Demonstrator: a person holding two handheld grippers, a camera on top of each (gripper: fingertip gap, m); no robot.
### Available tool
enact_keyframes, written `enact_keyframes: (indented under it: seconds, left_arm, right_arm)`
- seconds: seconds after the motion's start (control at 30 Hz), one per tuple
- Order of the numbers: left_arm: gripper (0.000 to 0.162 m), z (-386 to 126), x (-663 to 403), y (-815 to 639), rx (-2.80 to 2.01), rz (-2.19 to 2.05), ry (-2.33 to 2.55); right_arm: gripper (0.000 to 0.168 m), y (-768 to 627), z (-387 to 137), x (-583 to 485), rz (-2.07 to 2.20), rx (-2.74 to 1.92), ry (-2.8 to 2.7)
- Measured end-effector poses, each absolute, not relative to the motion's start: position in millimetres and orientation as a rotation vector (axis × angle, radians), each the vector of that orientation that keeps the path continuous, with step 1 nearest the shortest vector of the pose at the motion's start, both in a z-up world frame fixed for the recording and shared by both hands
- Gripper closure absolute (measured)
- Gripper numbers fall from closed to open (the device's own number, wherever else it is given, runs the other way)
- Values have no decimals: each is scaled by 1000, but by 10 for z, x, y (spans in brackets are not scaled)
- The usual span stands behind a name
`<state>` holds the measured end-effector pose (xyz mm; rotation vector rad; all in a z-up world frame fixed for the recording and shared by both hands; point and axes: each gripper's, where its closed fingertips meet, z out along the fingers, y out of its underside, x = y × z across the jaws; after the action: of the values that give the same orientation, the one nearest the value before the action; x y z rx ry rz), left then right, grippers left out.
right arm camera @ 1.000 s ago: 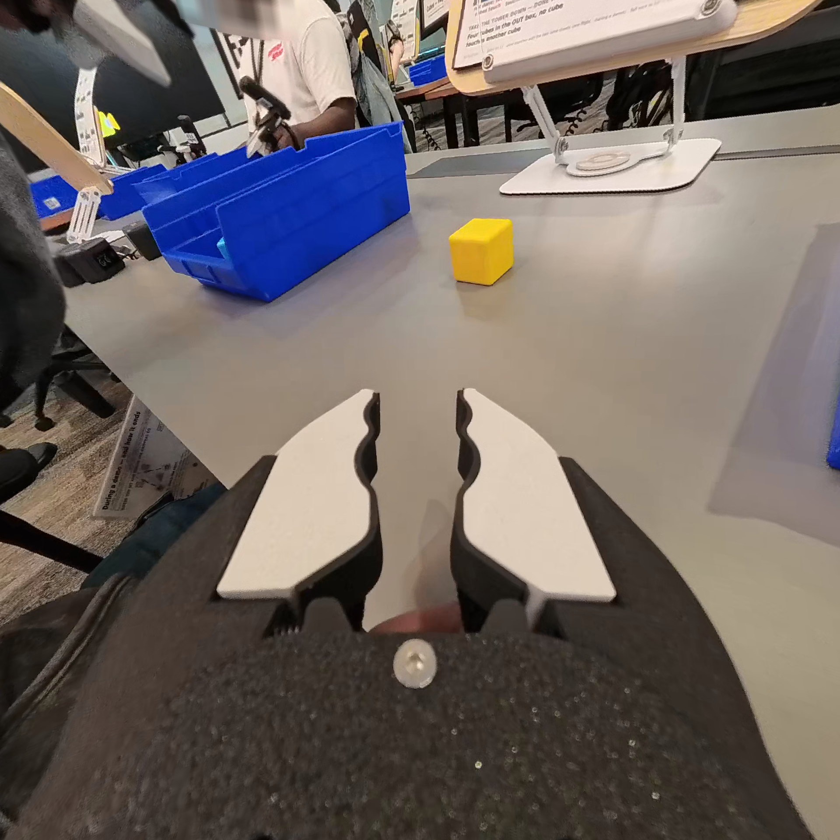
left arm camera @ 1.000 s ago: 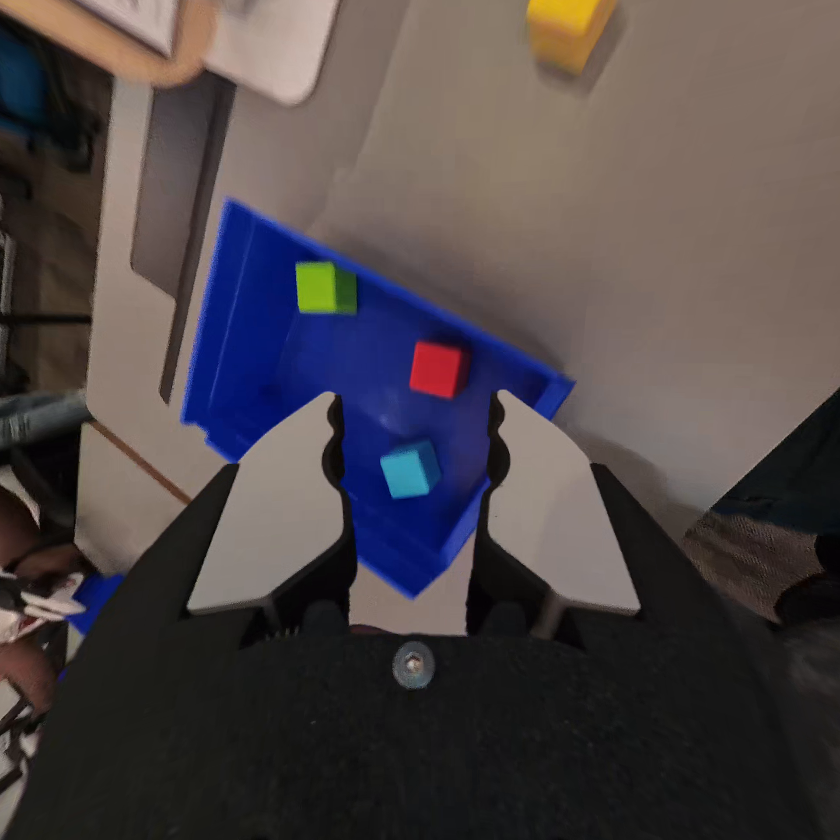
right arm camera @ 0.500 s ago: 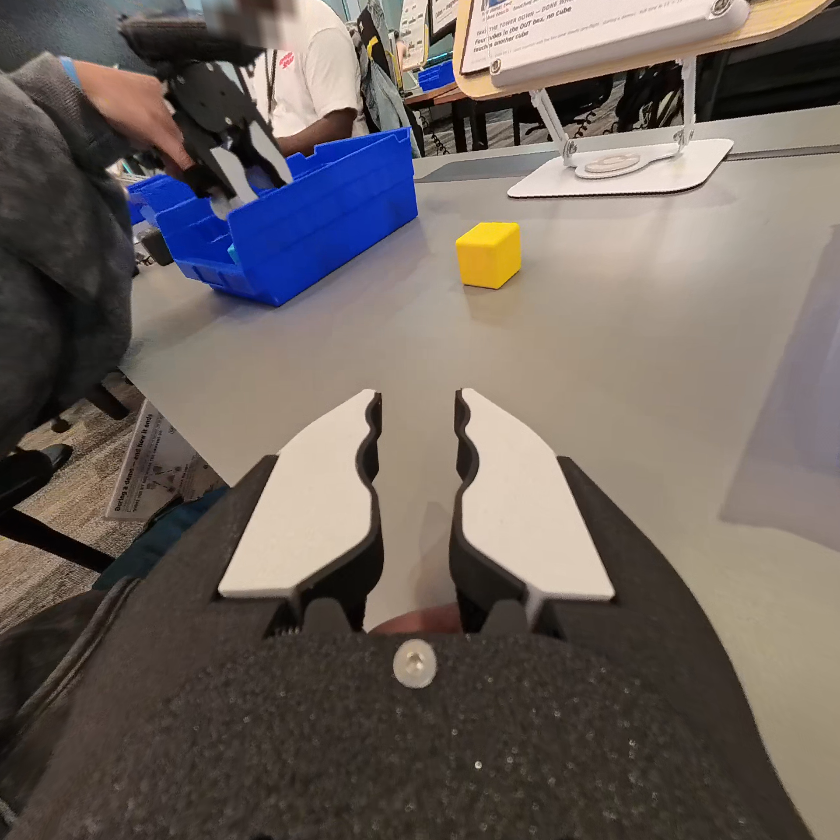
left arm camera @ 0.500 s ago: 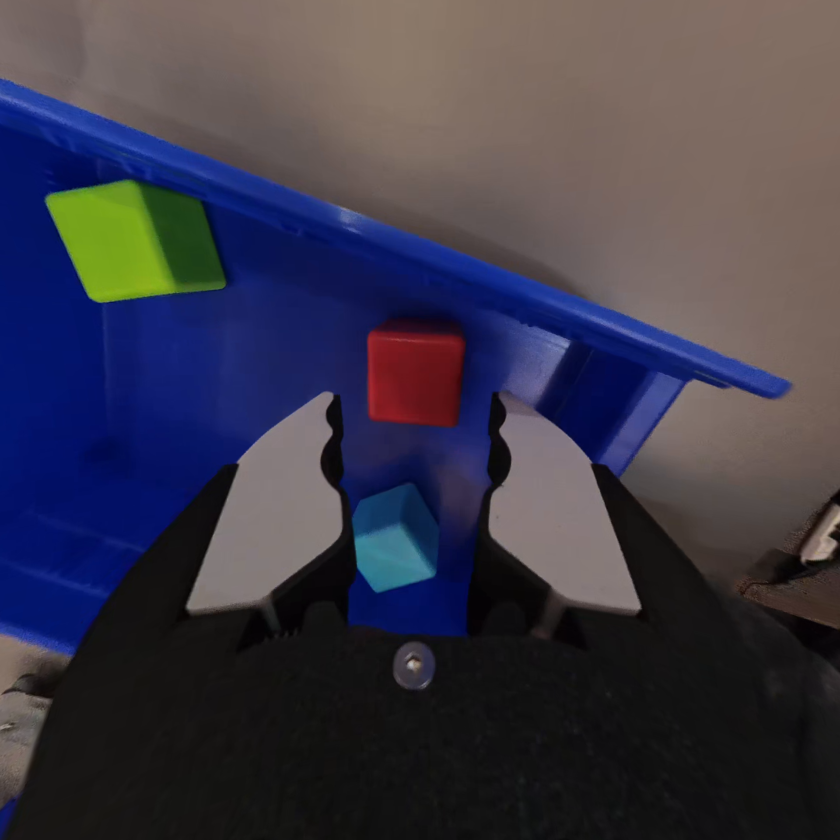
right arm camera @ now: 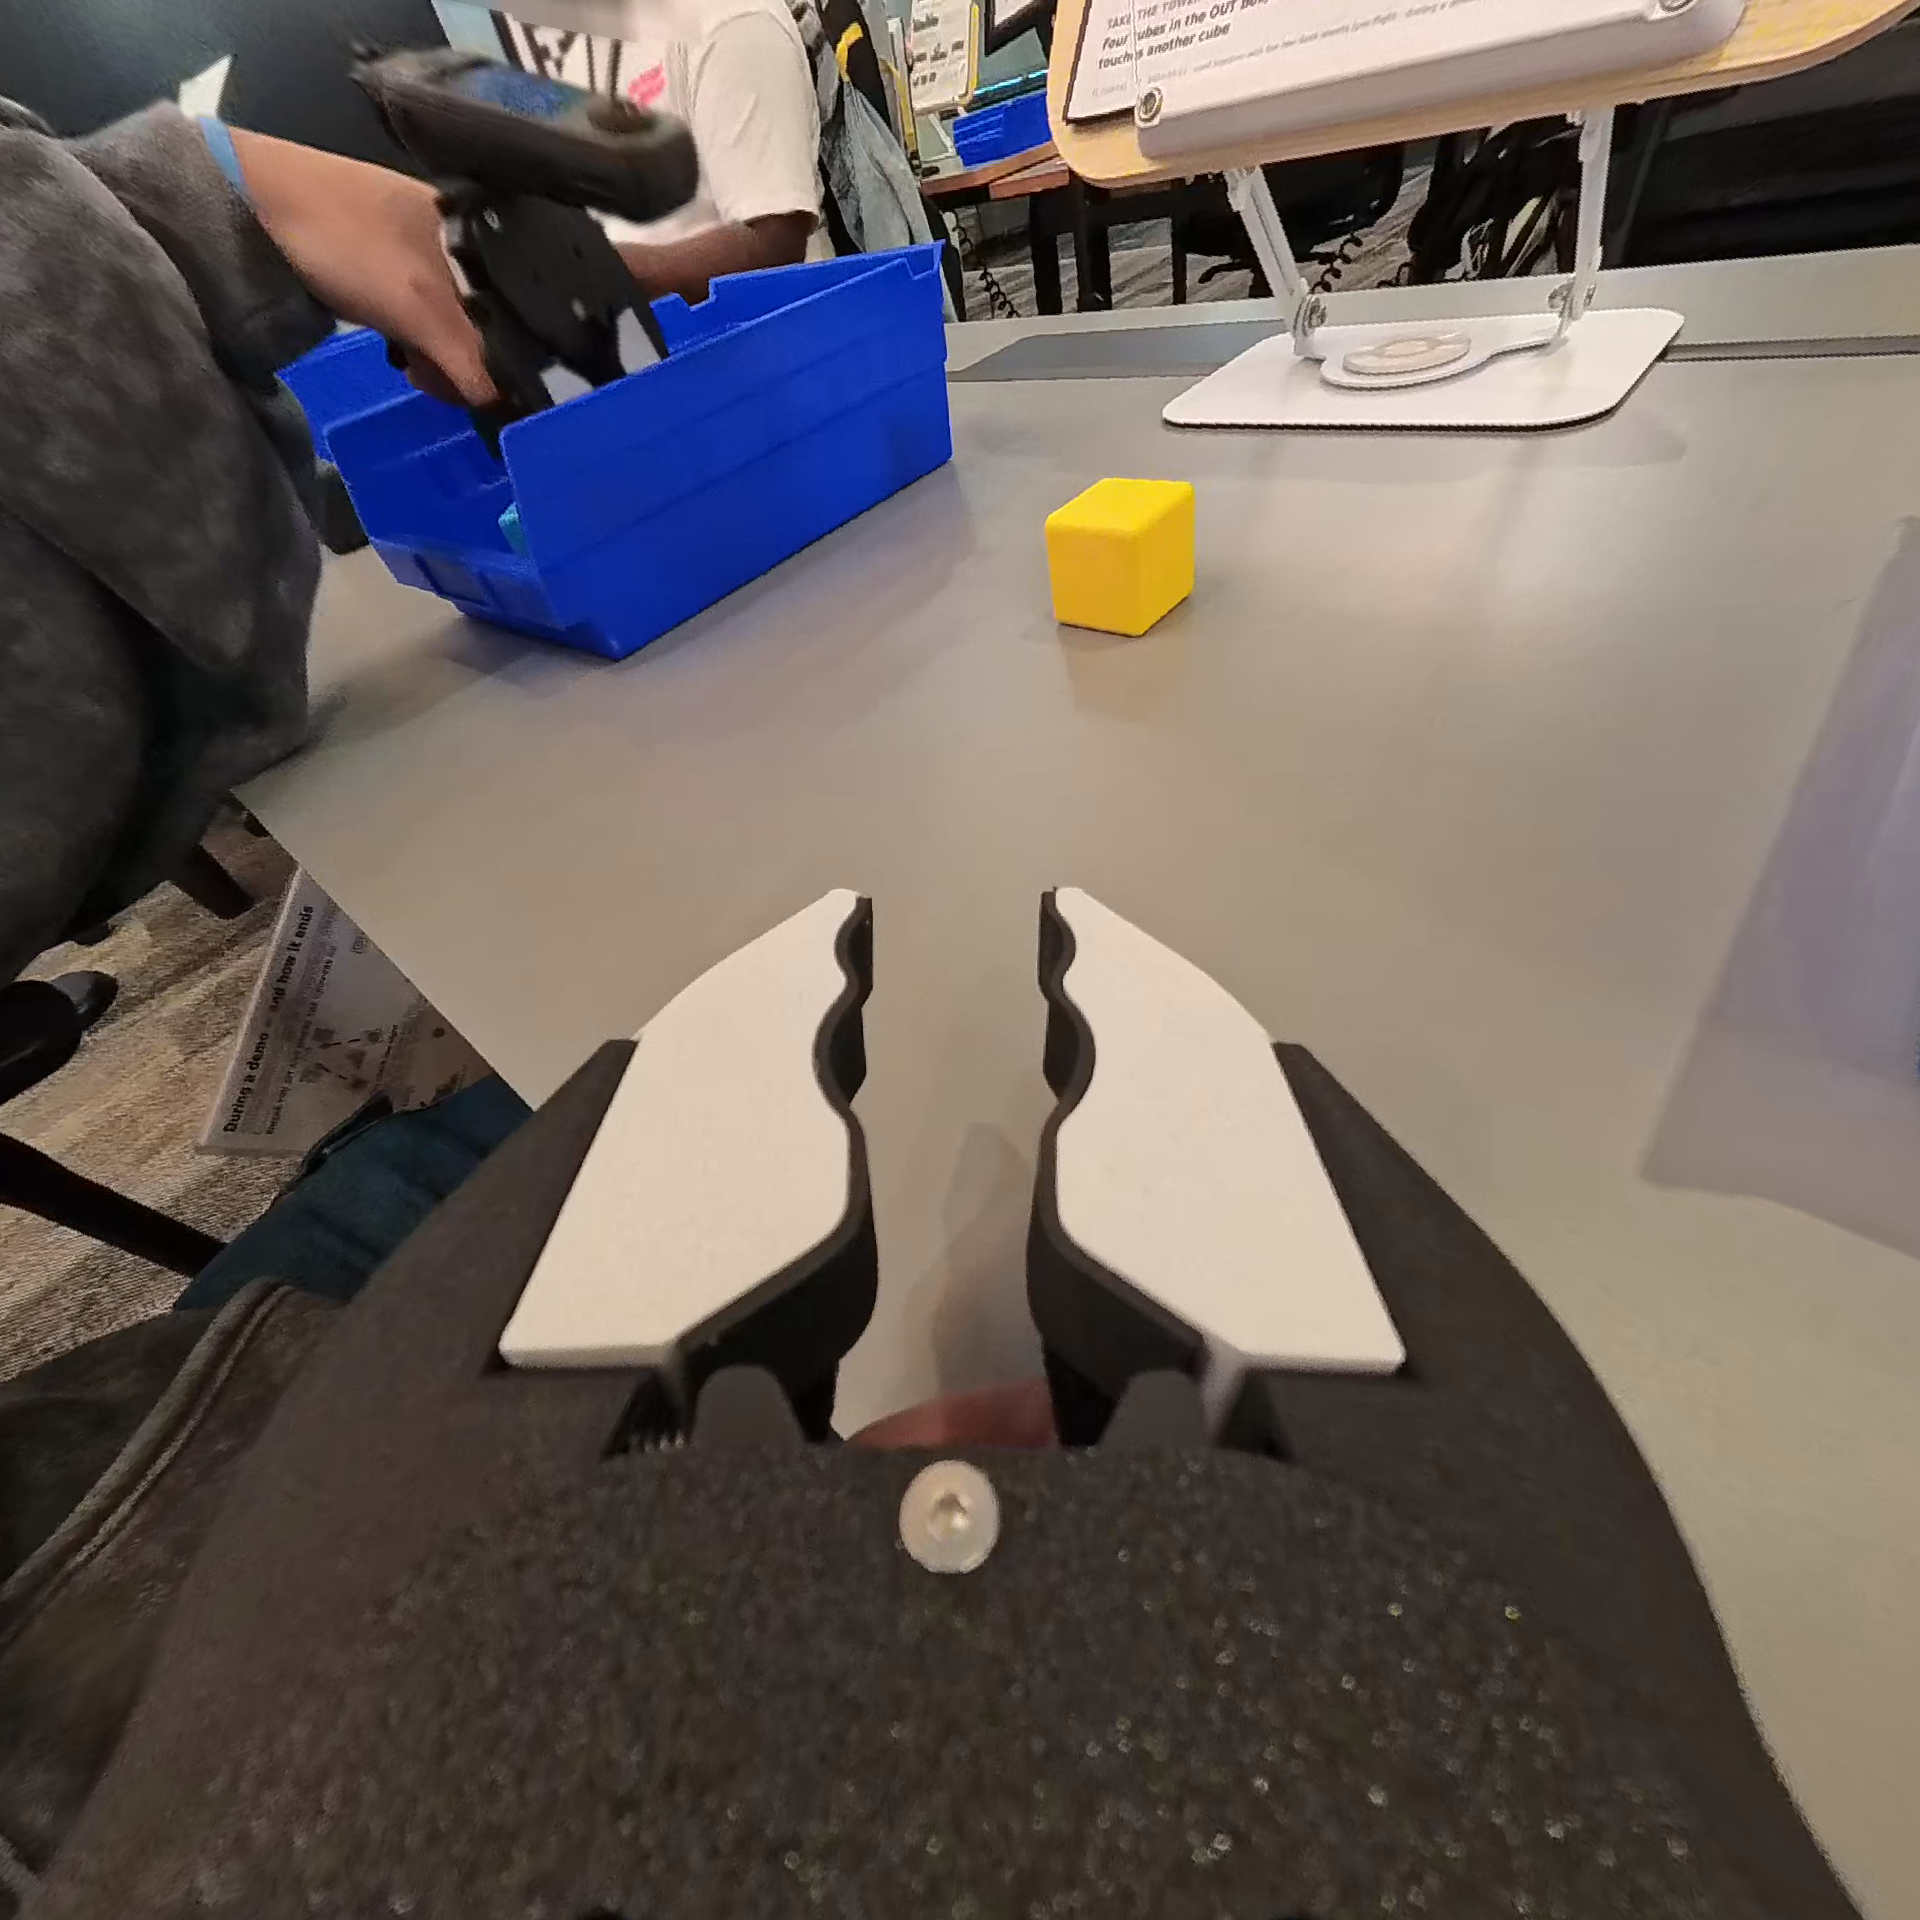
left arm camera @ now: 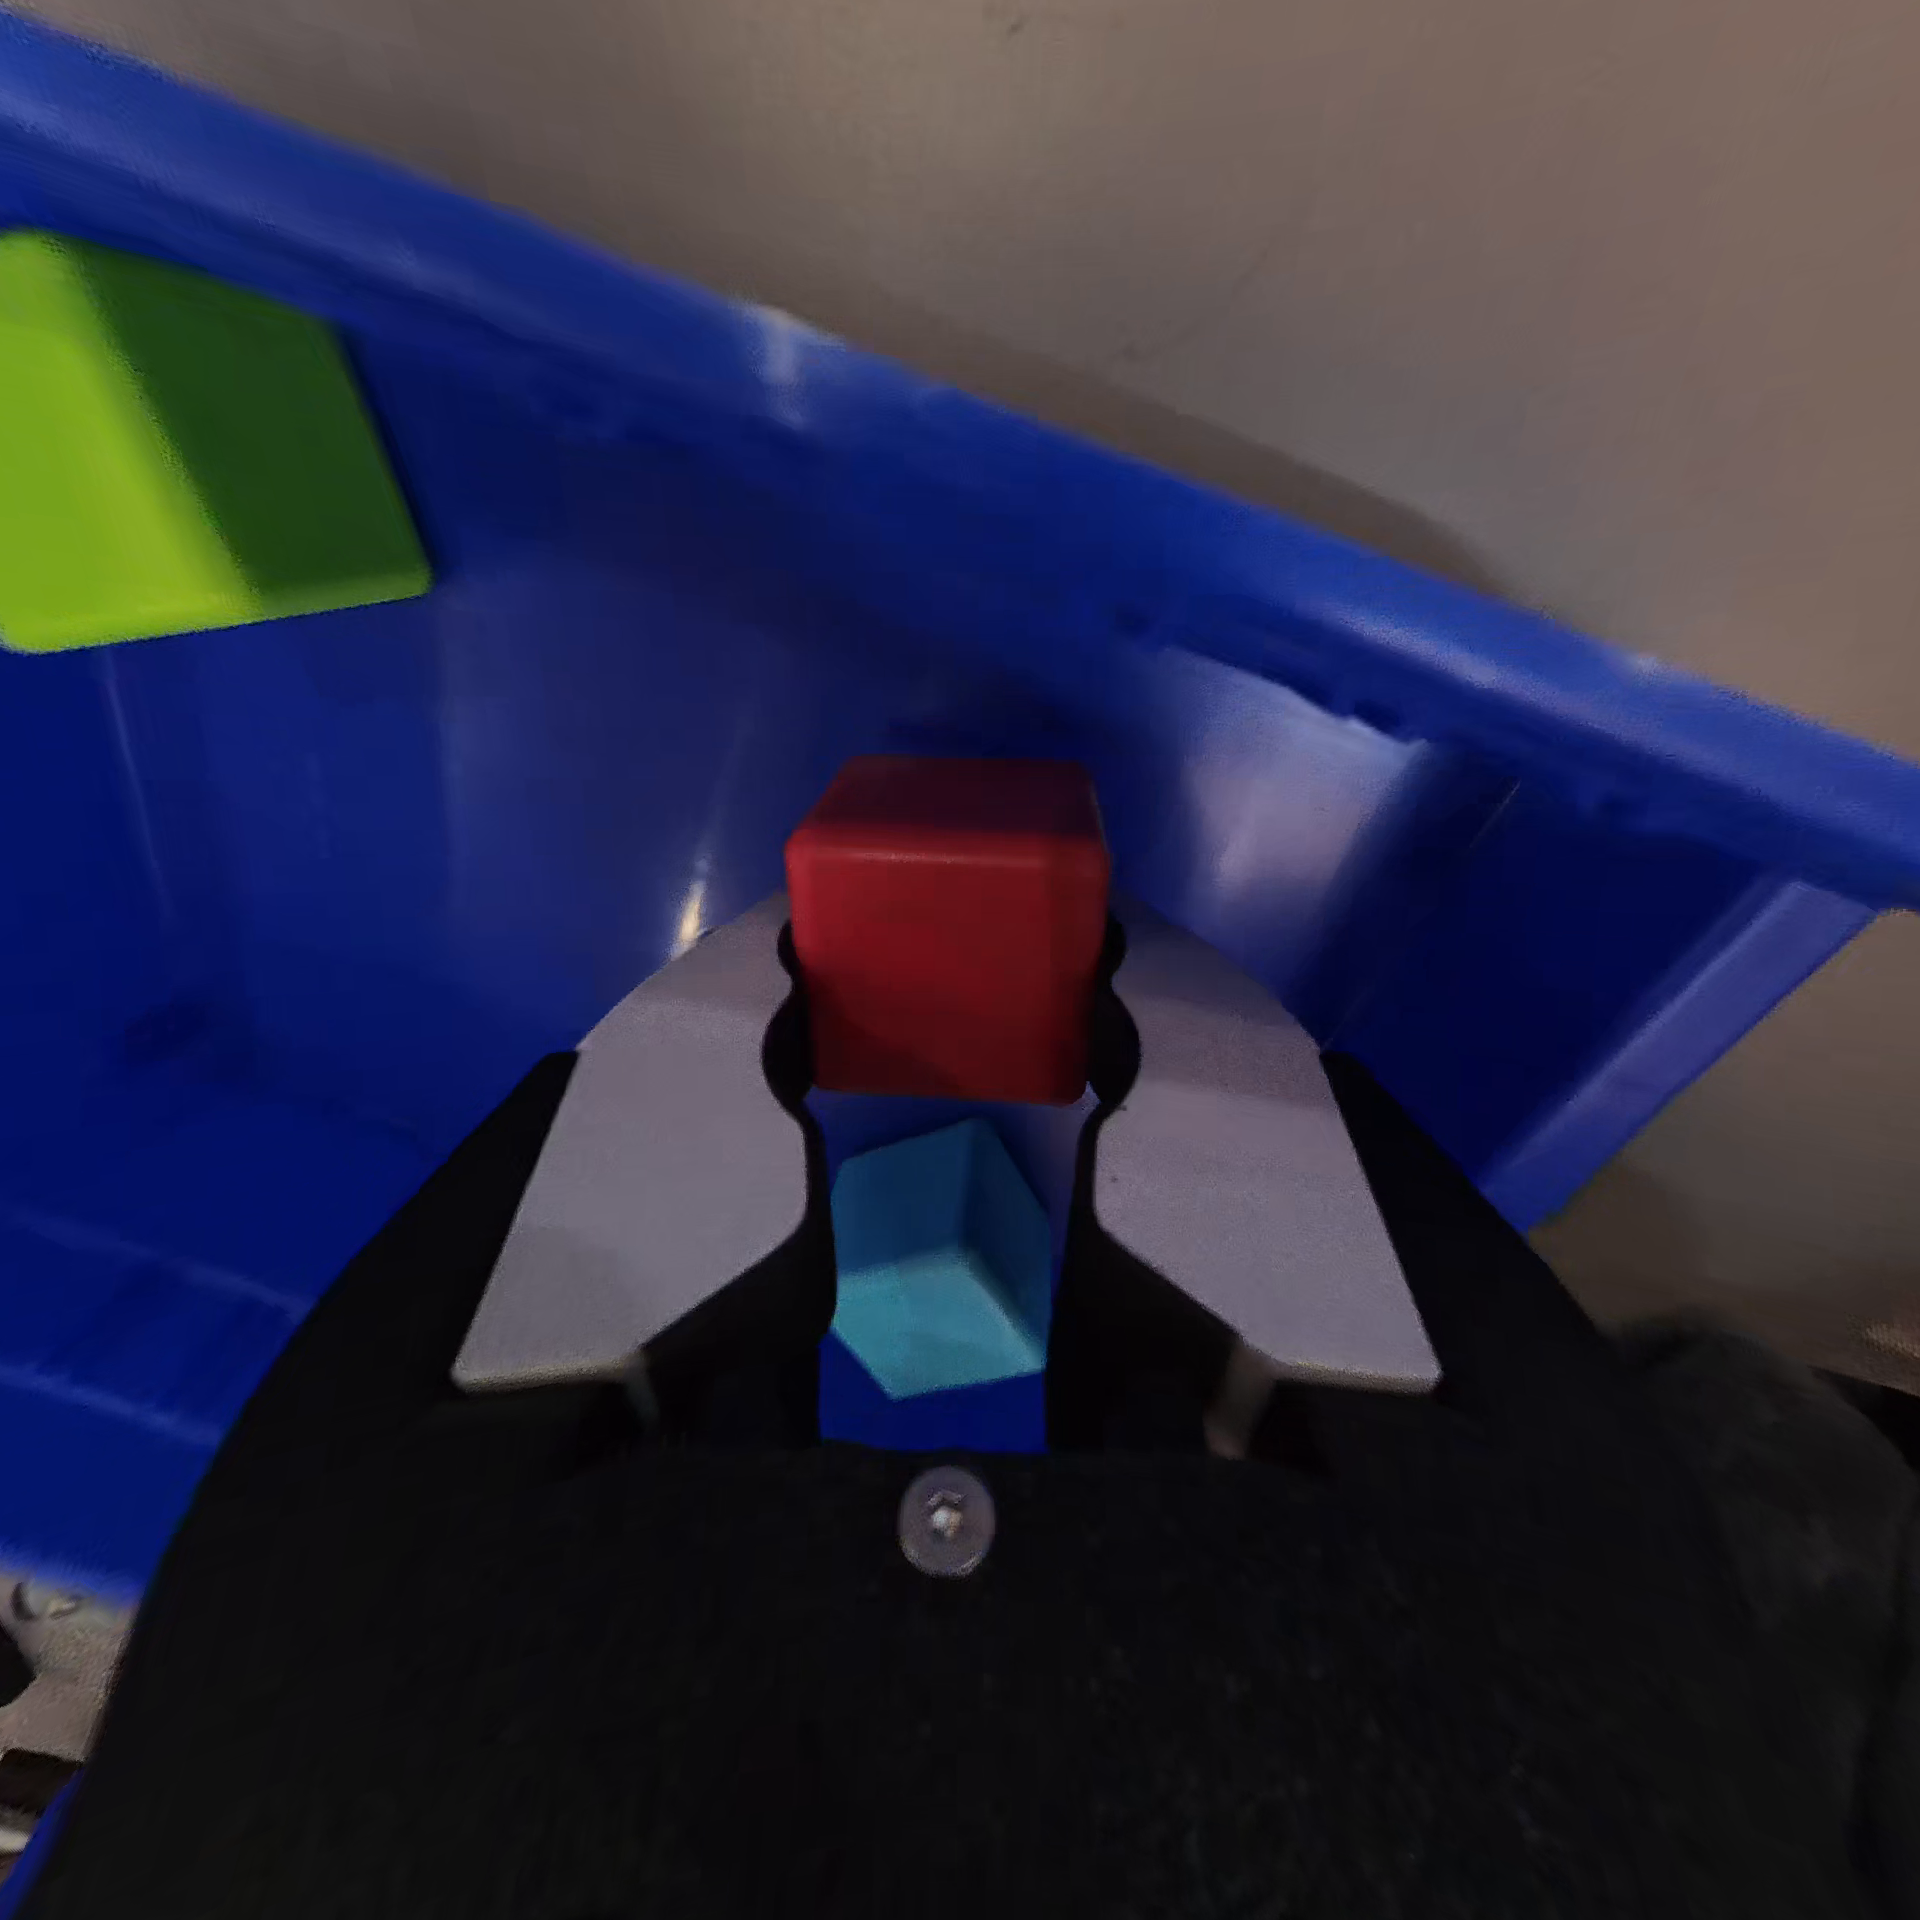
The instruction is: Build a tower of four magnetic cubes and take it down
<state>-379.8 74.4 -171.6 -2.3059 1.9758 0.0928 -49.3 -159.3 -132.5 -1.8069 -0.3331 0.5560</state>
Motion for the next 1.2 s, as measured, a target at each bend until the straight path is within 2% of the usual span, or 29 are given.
enact_keyframes:
  seconds: [0.3, 0.47, 0.6, 0.93, 1.2]
  left_arm:
    - [112, -290, -3340, 883, -2029, 64, 1781]
    - [112, 12, -2686, 653, -1851, 127, 1936]
    - [112, -144, -2094, 543, -1773, 112, 2074]
    - [113, -1104, -1405, 623, -1865, 30, 2319]
    - [112, -1345, -1201, 690, -1932, -100, 2337]
  right_arm:
    - [139, -1586, -1322, -501, 565, -1810, -332]
    - [139, -1587, -1320, -499, 566, -1809, -331]
    - [139, -1591, -1316, -500, 557, -1806, -336]
    - [139, -1601, -1304, -477, 547, -1796, -333]
    - [139, -1600, -1316, -494, 547, -1802, -340]
